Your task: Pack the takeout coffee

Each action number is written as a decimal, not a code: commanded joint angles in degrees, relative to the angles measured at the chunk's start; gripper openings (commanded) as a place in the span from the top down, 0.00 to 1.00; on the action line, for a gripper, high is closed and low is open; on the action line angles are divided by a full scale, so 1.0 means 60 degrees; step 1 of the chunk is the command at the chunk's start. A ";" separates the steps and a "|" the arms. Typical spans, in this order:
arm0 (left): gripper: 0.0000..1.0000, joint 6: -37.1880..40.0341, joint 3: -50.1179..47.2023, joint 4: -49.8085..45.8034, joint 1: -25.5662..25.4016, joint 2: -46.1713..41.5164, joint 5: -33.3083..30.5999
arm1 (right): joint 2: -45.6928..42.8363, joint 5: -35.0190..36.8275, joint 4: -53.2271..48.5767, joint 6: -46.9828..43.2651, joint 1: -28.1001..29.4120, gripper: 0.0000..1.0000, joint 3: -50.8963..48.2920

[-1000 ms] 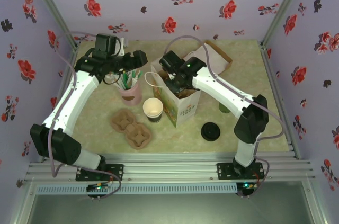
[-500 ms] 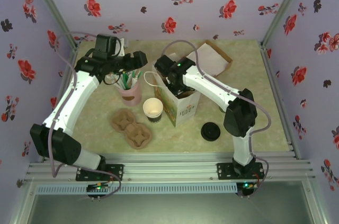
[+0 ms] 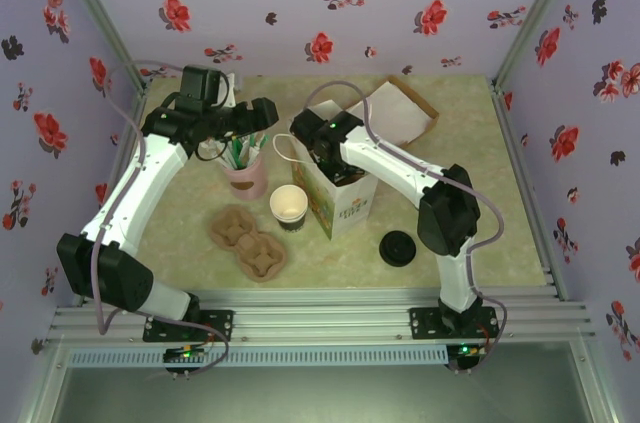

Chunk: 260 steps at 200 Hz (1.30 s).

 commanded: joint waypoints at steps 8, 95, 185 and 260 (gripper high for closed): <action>0.12 0.0244 -0.0065 -0.0052 0.0031 -0.0241 -0.0155 | -0.0018 -0.0046 0.0253 0.0297 0.0028 0.60 -0.0359; 0.12 0.0238 0.0023 -0.0095 0.0025 -0.0228 -0.0157 | -0.0017 -0.0147 0.0547 0.0325 0.0025 0.57 -0.0668; 0.12 0.0232 0.0128 -0.0142 0.0029 -0.0221 -0.0147 | -0.0154 -0.0154 0.0449 0.0369 0.0006 0.45 -0.0554; 0.11 0.0171 0.0295 -0.0184 -0.0019 -0.0359 -0.0111 | -0.0847 -0.0160 0.0052 0.0383 0.0014 0.27 0.0218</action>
